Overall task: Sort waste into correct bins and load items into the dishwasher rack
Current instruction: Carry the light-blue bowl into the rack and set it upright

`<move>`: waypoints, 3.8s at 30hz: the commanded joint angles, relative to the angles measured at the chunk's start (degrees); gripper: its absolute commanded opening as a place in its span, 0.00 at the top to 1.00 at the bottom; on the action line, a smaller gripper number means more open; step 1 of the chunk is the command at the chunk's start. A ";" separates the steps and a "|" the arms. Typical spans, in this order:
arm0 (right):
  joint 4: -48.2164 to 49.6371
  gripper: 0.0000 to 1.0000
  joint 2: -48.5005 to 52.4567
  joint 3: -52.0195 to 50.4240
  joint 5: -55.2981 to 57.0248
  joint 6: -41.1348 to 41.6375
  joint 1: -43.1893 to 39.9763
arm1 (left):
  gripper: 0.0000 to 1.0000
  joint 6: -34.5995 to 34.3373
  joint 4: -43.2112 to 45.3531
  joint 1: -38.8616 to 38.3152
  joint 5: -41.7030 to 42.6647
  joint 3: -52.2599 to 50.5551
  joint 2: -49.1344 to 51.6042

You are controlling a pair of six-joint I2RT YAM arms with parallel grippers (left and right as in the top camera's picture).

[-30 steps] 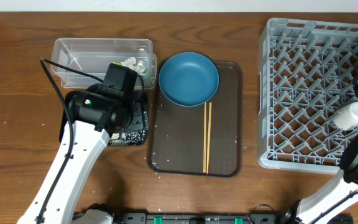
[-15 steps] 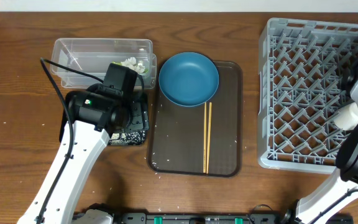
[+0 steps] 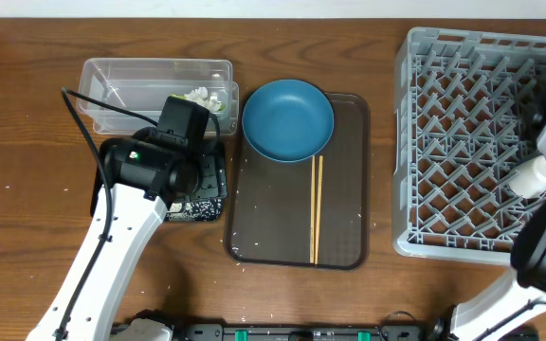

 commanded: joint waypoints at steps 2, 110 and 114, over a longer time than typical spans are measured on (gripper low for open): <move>-0.28 0.43 -9.05 0.28 -17.92 4.94 -3.50 | 0.20 -0.81 -0.17 0.09 -0.46 -0.24 0.44; 8.90 0.99 -9.75 0.31 1.60 9.73 -15.19 | 0.20 -1.64 -0.17 0.07 -0.26 -0.24 0.44; 9.22 0.99 -8.35 0.31 17.81 8.61 -10.23 | 0.19 -1.64 -0.17 0.07 -0.26 -0.24 0.44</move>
